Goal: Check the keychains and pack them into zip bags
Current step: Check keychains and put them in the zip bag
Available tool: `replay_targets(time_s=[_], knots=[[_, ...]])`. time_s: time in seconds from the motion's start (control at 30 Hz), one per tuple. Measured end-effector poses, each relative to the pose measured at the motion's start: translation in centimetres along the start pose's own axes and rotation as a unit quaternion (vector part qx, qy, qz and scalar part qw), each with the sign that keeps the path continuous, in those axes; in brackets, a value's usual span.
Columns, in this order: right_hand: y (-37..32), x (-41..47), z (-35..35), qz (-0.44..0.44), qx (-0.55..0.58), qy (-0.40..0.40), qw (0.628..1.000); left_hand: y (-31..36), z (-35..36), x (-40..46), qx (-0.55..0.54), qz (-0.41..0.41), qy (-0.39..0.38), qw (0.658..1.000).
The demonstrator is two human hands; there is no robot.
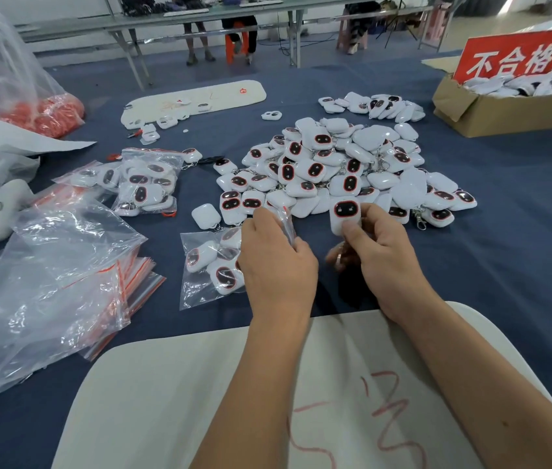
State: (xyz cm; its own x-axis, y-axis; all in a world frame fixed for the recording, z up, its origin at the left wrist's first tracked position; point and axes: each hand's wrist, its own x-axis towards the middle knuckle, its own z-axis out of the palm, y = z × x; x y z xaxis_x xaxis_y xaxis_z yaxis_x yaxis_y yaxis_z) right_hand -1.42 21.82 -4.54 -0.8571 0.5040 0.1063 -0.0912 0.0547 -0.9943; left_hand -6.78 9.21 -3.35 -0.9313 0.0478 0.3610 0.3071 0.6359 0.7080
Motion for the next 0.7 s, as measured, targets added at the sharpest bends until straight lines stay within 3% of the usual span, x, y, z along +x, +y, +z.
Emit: replay_targets(time_s=[0.17, 0.33, 0.53, 0.7], knots=[[0.5, 0.1, 0.1, -0.010, -0.028, 0.013, 0.999, -0.1, -0.4, 0.3, -0.033, -0.003, 0.012, 0.999], [0.5, 0.0, 0.2, -0.045, -0.086, -0.003, 0.995, 0.2, -0.5, 0.2, -0.131, 0.025, 0.033, 0.990], [-0.2, -0.6, 0.2, -0.053, -0.049, -0.041, 0.996, 0.8, -0.3, -0.4, -0.182, 0.105, -0.004, 0.978], [-0.6, -0.8, 0.2, -0.038, 0.005, -0.071, 0.997, 1.3, -0.2, -0.9, -0.189, 0.169, 0.018, 0.967]])
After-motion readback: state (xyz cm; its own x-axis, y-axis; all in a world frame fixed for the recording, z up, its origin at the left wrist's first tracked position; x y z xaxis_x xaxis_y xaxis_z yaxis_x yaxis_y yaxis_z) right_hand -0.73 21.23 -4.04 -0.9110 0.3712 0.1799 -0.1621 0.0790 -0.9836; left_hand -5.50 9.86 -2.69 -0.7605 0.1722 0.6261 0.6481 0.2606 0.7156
